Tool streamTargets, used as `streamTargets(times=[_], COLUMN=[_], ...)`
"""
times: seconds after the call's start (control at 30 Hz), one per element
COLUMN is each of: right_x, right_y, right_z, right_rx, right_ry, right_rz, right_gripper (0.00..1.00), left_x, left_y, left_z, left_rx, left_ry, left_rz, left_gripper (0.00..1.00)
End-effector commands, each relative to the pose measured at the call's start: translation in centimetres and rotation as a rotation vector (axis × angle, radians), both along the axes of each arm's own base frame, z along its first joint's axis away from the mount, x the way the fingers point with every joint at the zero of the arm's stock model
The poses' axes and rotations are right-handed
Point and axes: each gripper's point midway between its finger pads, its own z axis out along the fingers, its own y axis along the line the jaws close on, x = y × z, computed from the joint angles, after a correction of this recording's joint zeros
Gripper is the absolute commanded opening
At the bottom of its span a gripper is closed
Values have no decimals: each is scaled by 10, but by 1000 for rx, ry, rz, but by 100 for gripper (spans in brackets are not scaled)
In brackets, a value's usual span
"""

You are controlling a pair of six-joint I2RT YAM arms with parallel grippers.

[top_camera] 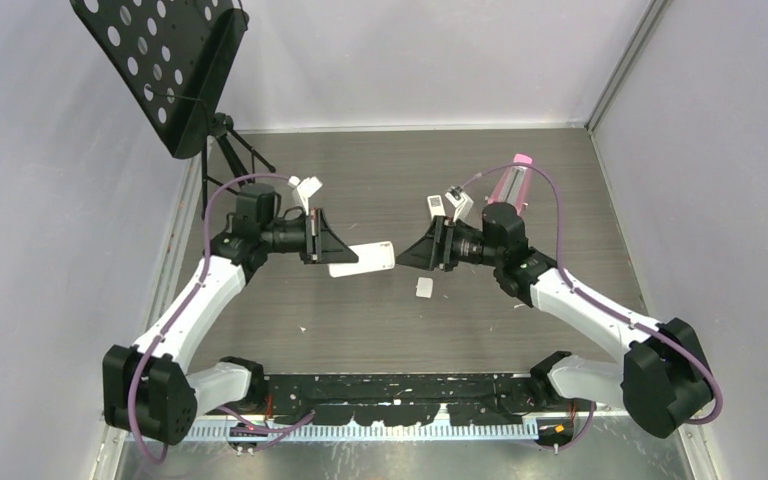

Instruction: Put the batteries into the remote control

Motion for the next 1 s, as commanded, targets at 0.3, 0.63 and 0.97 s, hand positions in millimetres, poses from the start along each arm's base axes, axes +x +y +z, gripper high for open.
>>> streamTargets(times=[0.3, 0.63, 0.97], right_x=[-6, 0, 15], right_y=[52, 47, 54], right_z=[98, 121, 112], right_rx=[421, 613, 537], right_ry=[-157, -186, -211], right_rz=[129, 50, 14], right_gripper=[51, 4, 4], left_x=[-31, -11, -3], left_y=[-8, -14, -16], left_z=[66, 86, 80], left_rx=[-221, -345, -368], left_ry=[-256, -157, -102], left_rz=[-143, -31, 2], left_gripper=[0, 51, 36])
